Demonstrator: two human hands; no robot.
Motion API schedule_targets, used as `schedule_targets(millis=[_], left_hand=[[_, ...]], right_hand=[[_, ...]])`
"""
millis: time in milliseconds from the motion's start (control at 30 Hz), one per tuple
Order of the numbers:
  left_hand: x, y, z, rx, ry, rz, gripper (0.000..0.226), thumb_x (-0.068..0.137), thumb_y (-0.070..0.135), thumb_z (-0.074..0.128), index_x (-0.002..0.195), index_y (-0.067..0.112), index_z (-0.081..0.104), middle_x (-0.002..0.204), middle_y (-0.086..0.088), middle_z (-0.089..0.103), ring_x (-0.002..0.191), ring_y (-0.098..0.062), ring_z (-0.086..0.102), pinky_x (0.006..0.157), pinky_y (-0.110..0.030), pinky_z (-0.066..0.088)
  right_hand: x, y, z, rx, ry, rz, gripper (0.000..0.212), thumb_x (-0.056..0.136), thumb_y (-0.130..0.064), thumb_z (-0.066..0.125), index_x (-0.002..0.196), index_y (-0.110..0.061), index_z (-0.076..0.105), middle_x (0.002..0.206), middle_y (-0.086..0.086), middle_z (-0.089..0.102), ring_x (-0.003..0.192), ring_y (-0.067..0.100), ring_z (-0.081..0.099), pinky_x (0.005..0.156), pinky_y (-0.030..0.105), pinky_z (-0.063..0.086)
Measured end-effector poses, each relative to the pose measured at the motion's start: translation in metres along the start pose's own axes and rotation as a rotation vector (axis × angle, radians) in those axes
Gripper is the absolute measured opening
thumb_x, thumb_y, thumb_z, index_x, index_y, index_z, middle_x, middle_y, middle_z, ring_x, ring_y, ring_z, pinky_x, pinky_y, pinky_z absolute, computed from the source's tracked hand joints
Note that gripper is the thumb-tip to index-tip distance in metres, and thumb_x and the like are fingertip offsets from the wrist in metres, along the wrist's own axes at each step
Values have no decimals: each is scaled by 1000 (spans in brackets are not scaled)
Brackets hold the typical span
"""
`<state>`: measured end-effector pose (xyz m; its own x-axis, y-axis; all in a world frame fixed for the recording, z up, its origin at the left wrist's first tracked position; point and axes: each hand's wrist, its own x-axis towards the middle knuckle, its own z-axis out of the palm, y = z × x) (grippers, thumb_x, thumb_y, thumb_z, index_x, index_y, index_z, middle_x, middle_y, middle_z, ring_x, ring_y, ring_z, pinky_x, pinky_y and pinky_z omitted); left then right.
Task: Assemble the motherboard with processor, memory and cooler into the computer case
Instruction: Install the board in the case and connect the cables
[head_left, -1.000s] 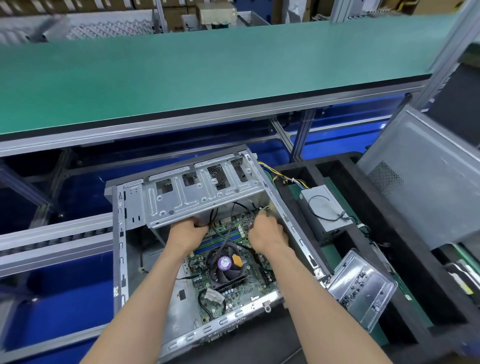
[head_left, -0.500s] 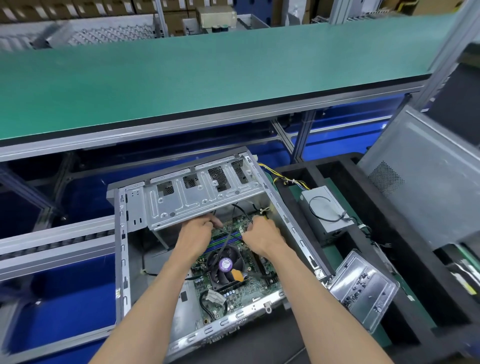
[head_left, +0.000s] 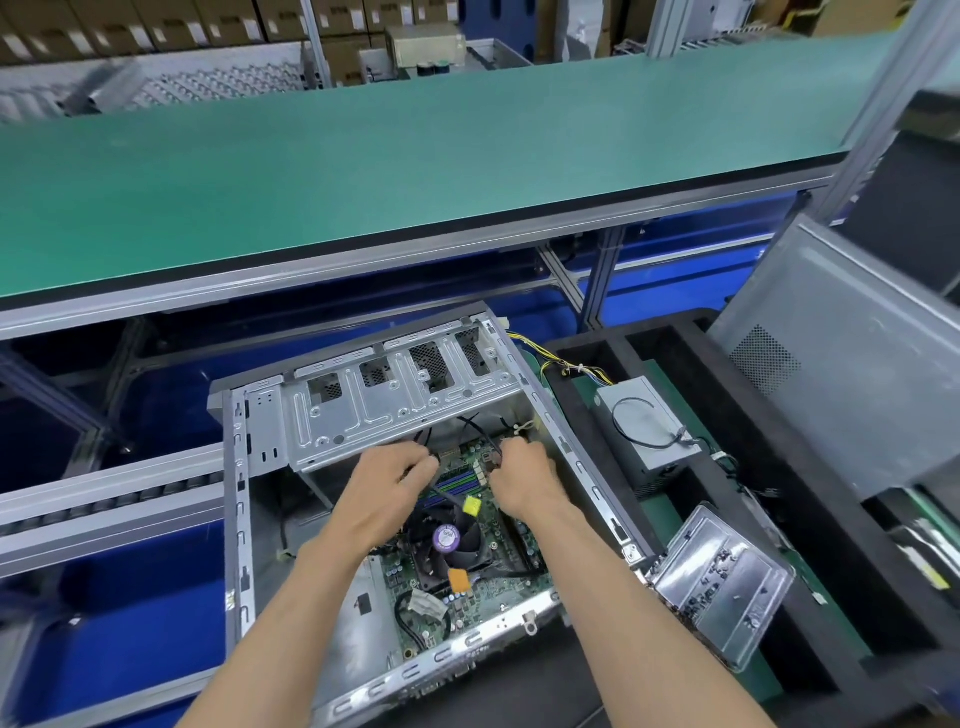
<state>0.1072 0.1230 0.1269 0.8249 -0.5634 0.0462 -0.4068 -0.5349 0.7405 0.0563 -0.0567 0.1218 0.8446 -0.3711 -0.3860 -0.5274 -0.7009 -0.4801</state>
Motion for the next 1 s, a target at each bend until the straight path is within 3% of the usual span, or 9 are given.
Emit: schedule_targets(millis=[133, 300, 467, 567, 667, 733, 833, 900, 1000], left_hand=[[-4, 2, -3, -152, 121, -5, 47, 85, 46, 44, 58, 9, 35, 56, -11, 33, 56, -12, 28, 58, -34, 23], [-6, 5, 3, -99, -65, 118, 43, 83, 56, 53, 65, 18, 45, 63, 8, 44, 67, -12, 41, 64, -31, 31], [-9, 11, 17, 26, -276, 238, 27, 95, 33, 49, 76, 25, 67, 74, 5, 48, 80, -17, 45, 75, -32, 35], [-7, 8, 11, -9, -234, 173, 31, 81, 14, 47, 89, 13, 77, 79, 0, 53, 84, -17, 50, 78, -34, 38], [-10, 2, 4, -70, -47, 69, 34, 75, 9, 47, 90, 18, 77, 82, 6, 56, 87, -10, 53, 77, -25, 38], [-11, 2, 4, -62, 19, 71, 27, 79, 8, 48, 84, 21, 71, 86, 9, 58, 89, -9, 56, 77, -24, 39], [-12, 2, 5, 25, 66, 100, 22, 81, 8, 49, 81, 24, 63, 86, 13, 56, 86, -9, 55, 72, -33, 42], [-12, -2, 7, 188, 93, 73, 21, 84, 10, 49, 83, 29, 59, 90, 16, 56, 88, -8, 53, 68, -33, 41], [-11, -1, 14, 433, 143, -21, 22, 88, 9, 55, 91, 29, 64, 96, 16, 58, 93, -13, 56, 68, -32, 42]], right_hand=[[-3, 0, 1, -120, 1, -10, 12, 99, -14, 53, 89, -11, 48, 113, 15, 56, 86, 34, 51, 68, 38, 40], [0, -1, 3, -8, 20, 16, 15, 99, -19, 45, 92, -8, 53, 118, 21, 58, 91, 39, 53, 71, 37, 39], [2, -5, 2, 311, 9, 24, 57, 99, -59, 38, 131, -14, 54, 128, 21, 59, 113, 40, 59, 84, 41, 42], [2, -6, 3, 241, -70, 36, 68, 91, -33, 59, 150, -14, 31, 134, 20, 53, 113, 38, 60, 86, 40, 49], [2, -5, 3, 145, -49, 40, 80, 93, -12, 58, 159, -10, 12, 143, 24, 46, 123, 40, 53, 90, 43, 48], [1, -3, 3, 91, -35, 31, 75, 95, -10, 60, 157, -7, 17, 136, 22, 50, 121, 40, 55, 87, 44, 48], [-2, 0, 2, 8, 2, 10, 35, 94, -11, 61, 126, -6, 47, 121, 16, 56, 108, 37, 59, 75, 40, 46], [-4, 1, 0, -28, 51, -4, 17, 94, -12, 62, 105, -9, 50, 114, 13, 56, 99, 35, 57, 69, 37, 41], [-4, 2, -2, -37, 102, -7, 6, 94, -11, 58, 98, -10, 53, 101, 11, 52, 81, 30, 51, 53, 33, 33]])
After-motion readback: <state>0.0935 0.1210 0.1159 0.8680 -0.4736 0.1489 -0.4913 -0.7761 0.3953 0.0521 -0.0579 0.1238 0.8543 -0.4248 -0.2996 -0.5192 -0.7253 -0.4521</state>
